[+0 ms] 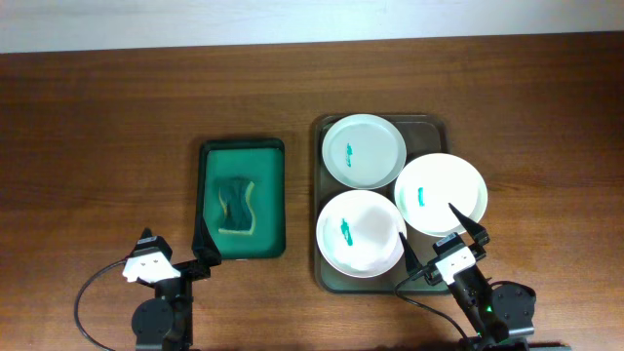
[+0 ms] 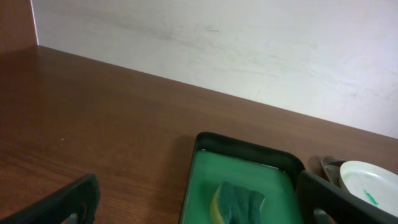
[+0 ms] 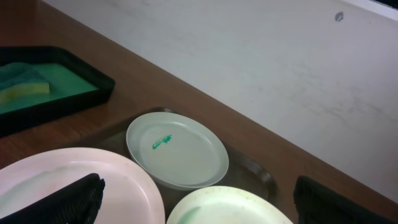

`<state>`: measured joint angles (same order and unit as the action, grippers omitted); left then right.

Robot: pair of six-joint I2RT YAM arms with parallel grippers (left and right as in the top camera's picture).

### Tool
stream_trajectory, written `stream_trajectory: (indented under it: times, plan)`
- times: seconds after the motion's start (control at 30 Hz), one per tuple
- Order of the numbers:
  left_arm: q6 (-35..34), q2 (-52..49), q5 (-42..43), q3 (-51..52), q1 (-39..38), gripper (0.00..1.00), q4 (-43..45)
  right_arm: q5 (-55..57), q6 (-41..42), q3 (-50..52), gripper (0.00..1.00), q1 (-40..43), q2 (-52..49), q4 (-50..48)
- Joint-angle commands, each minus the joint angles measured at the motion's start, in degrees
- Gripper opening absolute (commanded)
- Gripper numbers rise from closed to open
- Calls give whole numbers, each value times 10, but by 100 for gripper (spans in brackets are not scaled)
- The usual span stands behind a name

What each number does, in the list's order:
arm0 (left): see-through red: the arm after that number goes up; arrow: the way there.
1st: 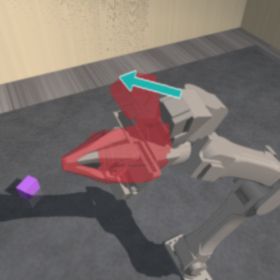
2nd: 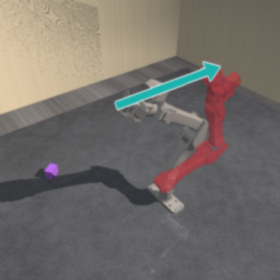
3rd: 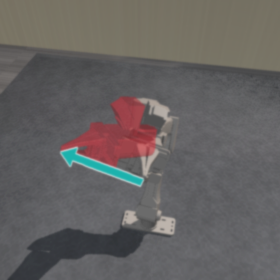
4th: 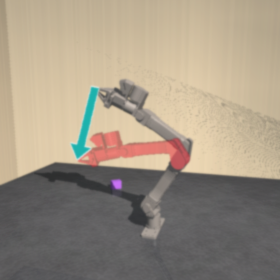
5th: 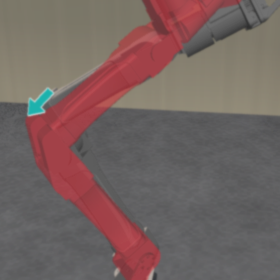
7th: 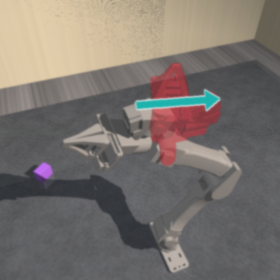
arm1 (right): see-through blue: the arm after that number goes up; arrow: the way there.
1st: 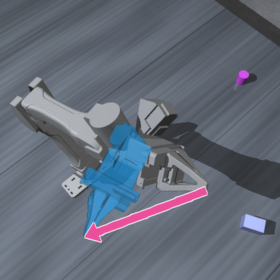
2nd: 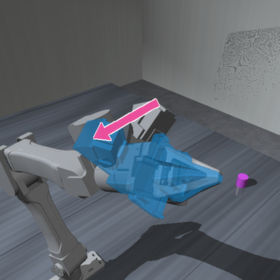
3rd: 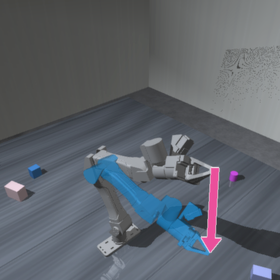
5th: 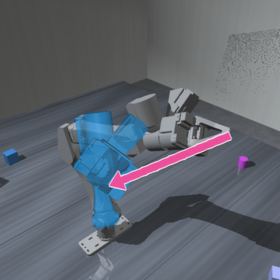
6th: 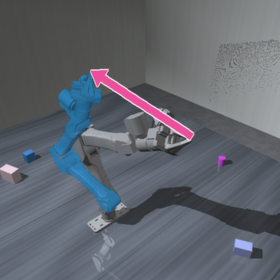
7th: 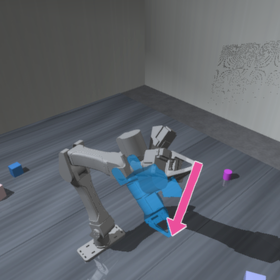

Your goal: Clean dirty plates on tray and stack at the side

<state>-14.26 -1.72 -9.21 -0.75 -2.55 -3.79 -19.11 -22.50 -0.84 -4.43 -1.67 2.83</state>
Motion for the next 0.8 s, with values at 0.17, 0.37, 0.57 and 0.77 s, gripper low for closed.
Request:
stream_trajectory:
  times: [0.17, 0.37, 0.57, 0.77]
  plan:
    - [11, -2, 4, 2, 4, 99, -1, -1, 4, 5, 98, 3, -2, -1]
    - [11, -2, 4, 2, 4, 99, -1, -8, 5, 5, 98, 3, -2, -1]
    - [11, -2, 4, 2, 4, 99, -1, -21, 5, 5, 98, 3, -2, -10]
    - [11, -2, 54, 2, 4, 99, 2, -1, 92, 4, 98, 3, -2, -18]
